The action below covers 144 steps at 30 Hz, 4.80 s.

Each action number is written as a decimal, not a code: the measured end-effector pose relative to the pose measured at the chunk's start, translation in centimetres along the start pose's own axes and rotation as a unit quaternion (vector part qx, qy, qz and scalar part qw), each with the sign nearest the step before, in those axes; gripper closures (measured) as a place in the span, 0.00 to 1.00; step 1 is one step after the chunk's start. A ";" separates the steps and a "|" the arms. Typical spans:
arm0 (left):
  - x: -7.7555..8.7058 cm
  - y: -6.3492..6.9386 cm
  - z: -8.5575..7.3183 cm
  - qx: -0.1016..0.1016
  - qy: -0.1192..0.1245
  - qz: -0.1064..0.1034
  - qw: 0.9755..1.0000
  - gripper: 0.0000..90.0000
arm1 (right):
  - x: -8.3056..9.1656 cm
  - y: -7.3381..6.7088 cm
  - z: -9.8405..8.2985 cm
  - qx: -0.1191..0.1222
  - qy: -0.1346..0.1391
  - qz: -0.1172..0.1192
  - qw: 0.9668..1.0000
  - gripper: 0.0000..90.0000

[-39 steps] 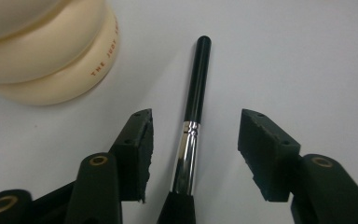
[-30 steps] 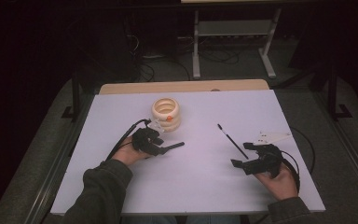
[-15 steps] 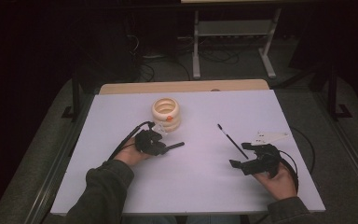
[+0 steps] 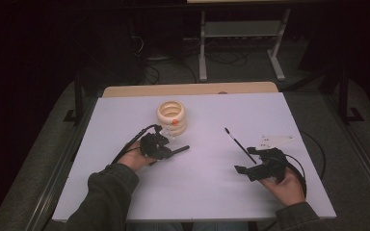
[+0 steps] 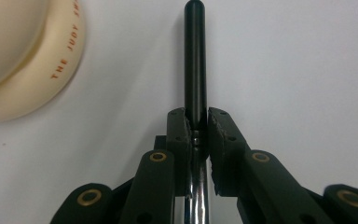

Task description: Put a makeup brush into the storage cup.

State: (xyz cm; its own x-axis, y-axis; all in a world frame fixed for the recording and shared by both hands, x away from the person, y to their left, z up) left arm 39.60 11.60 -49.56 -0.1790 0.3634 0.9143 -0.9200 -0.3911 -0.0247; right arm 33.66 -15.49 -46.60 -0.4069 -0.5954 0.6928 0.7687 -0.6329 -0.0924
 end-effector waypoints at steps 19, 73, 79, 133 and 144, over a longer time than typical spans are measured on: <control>3.9 2.3 0.6 -0.035 0.024 -0.009 0.999 0.89 | -0.9 -4.4 5.3 0.087 -0.051 0.053 0.993 0.17; 5.1 11.5 3.7 -0.174 0.055 -0.077 0.980 0.76 | -3.9 -10.3 5.0 0.223 -0.131 0.207 0.943 0.87; 5.0 10.8 2.5 -0.138 0.067 -0.092 0.984 0.67 | -3.3 -9.9 4.5 0.215 -0.108 0.210 0.948 0.87; 7.0 9.2 1.5 -0.030 0.173 -0.173 0.969 0.80 | -4.9 -11.5 5.6 0.221 -0.044 0.176 0.958 0.88; 6.6 10.0 1.4 -0.046 0.134 -0.160 0.977 0.86 | -5.9 -12.0 5.5 0.239 -0.081 0.155 0.955 0.77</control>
State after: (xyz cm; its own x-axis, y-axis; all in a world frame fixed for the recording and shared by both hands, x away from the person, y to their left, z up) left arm 29.74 8.93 -43.21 0.0496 0.6673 0.7432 -0.9691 -0.1478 0.1973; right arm 29.55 -1.66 -45.68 -0.0712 -0.6092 0.7898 0.9930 -0.1179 -0.0014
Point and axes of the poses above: each handheld gripper's, and its own axes: x roughly backward along the jaws, z roughly out of its top, y roughly to its right, the point moved 9 cm from there along -x, roughly forward along the jaws, and after that the axes turned 4 degrees about -y, right-handed, at the moved point
